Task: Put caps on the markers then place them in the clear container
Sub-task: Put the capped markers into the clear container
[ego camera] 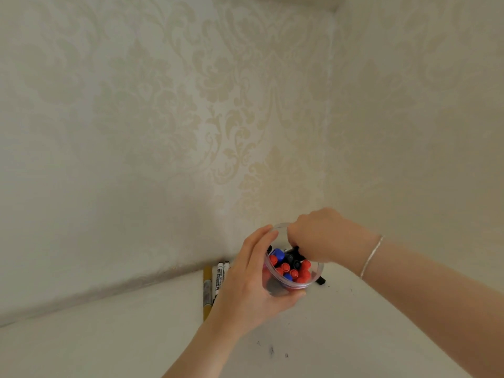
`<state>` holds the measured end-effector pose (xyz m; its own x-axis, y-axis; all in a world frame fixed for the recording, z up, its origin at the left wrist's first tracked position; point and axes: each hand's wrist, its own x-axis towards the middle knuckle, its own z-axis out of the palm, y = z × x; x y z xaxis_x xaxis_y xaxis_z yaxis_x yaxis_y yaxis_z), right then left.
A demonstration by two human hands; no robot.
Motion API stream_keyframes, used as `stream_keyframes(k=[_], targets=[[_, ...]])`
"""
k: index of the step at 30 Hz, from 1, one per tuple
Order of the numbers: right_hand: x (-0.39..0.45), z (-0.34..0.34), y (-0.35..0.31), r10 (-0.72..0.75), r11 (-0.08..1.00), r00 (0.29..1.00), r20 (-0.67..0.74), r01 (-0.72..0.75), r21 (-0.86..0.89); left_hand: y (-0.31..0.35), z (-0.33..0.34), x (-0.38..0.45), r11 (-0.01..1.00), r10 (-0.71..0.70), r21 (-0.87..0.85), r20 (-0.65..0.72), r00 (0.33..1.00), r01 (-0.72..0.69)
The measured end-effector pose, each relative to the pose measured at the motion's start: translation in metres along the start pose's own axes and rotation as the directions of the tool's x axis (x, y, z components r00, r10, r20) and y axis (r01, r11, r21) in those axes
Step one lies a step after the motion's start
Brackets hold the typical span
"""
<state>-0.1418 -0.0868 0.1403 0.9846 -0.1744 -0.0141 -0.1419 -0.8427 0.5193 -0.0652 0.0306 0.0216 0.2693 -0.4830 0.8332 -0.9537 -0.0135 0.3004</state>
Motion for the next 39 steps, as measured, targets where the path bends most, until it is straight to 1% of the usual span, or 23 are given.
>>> stream_keyframes(k=[3,5,7,9,10,11,12,13,14,16,17,18,19,20,24,26,28,30,31,33,35,37,39], targets=[[0.003,0.010,-0.004,0.008,1.000,1.000,0.018,-0.009,0.026,0.000,0.002,-0.002,1.000,0.002,0.017,0.035,0.999,-0.003],[0.003,0.012,-0.002,0.021,0.996,1.000,0.022,-0.023,0.088,0.000,0.002,-0.001,1.000,-0.002,0.016,0.034,0.999,0.001],[0.004,0.013,0.010,0.056,0.958,0.997,-0.044,-0.041,0.284,0.000,0.000,0.001,1.000,-0.013,-0.004,0.015,1.000,0.013],[0.004,0.011,0.025,0.156,0.812,0.974,-0.165,-0.031,0.583,-0.001,-0.002,0.001,1.000,-0.012,-0.019,-0.011,1.000,0.012],[0.005,0.011,0.033,0.268,0.702,0.932,-0.244,-0.015,0.712,-0.002,-0.002,0.000,1.000,-0.011,-0.027,-0.020,1.000,0.010],[0.008,0.016,0.041,0.418,0.587,0.849,-0.322,0.018,0.810,-0.002,-0.003,-0.001,0.999,-0.010,-0.038,-0.026,1.000,0.009],[0.013,0.024,0.049,0.570,0.484,0.745,-0.348,0.038,0.874,-0.003,-0.004,-0.002,0.999,-0.009,-0.047,-0.031,0.999,0.008],[0.017,0.035,0.055,0.660,0.435,0.684,-0.310,-0.011,0.900,-0.003,-0.004,-0.003,0.999,-0.006,-0.049,-0.038,0.999,0.004],[0.024,0.052,0.057,0.665,0.450,0.707,-0.241,-0.122,0.885,-0.004,-0.005,-0.005,0.999,0.000,-0.042,-0.049,0.999,-0.002],[0.040,0.099,0.049,0.519,0.562,0.855,-0.005,-0.337,0.756,-0.005,-0.007,-0.006,1.000,0.015,-0.025,-0.067,0.998,-0.017],[0.049,0.125,0.040,0.434,0.598,0.893,0.118,-0.383,0.704,-0.006,-0.008,-0.006,0.999,0.021,-0.028,-0.075,0.997,-0.024],[0.058,0.149,0.030,0.359,0.623,0.912,0.196,-0.391,0.677,-0.006,-0.009,-0.005,0.999,0.028,-0.033,-0.083,0.996,-0.030],[0.066,0.170,0.019,0.317,0.628,0.923,0.220,-0.378,0.681,-0.006,-0.010,-0.004,0.999,0.038,-0.031,-0.093,0.995,-0.041],[0.071,0.186,0.009,0.319,0.630,0.924,0.211,-0.373,0.682,-0.005,-0.010,-0.003,0.998,0.051,-0.021,-0.100,0.994,-0.054],[0.076,0.203,-0.005,0.413,0.656,0.895,0.168,-0.420,0.627,-0.004,-0.011,0.000,0.997,0.053,-0.049,-0.085,0.995,-0.057],[0.080,0.195,0.003,0.434,0.624,0.889,0.147,-0.415,0.663,-0.004,-0.011,0.001,0.995,0.022,-0.098,-0.070,0.997,-0.029],[0.077,0.171,0.023,0.475,0.548,0.869,0.135,-0.413,0.727,-0.007,-0.011,0.001,0.993,0.006,-0.115,-0.071,0.997,-0.014],[0.068,0.136,0.048,0.557,0.452,0.826,0.091,-0.394,0.801,-0.011,-0.011,0.001,0.994,-0.016,-0.111,-0.085,0.996,0.006],[0.059,0.114,0.060,0.601,0.416,0.799,0.038,-0.353,0.838,-0.013,-0.011,0.001,0.994,-0.023,-0.105,-0.097,0.995,0.013],[0.038,0.069,0.076,0.676,0.387,0.729,-0.102,-0.233,0.892,-0.015,-0.012,0.002,0.995,-0.034,-0.097,-0.116,0.993,0.023],[0.014,0.026,0.084,0.707,0.391,0.668,-0.231,-0.097,0.915,-0.013,-0.013,0.003,0.994,-0.041,-0.105,-0.137,0.990,0.027],[-0.008,-0.009,0.085,0.690,0.386,0.641,-0.335,0.065,0.920,-0.012,-0.014,0.004,0.991,-0.062,-0.129,-0.149,0.987,0.043],[-0.025,-0.034,0.078,0.625,0.404,0.660,-0.416,0.182,0.896,-0.011,-0.016,0.003,0.988,-0.091,-0.141,-0.158,0.983,0.069]])
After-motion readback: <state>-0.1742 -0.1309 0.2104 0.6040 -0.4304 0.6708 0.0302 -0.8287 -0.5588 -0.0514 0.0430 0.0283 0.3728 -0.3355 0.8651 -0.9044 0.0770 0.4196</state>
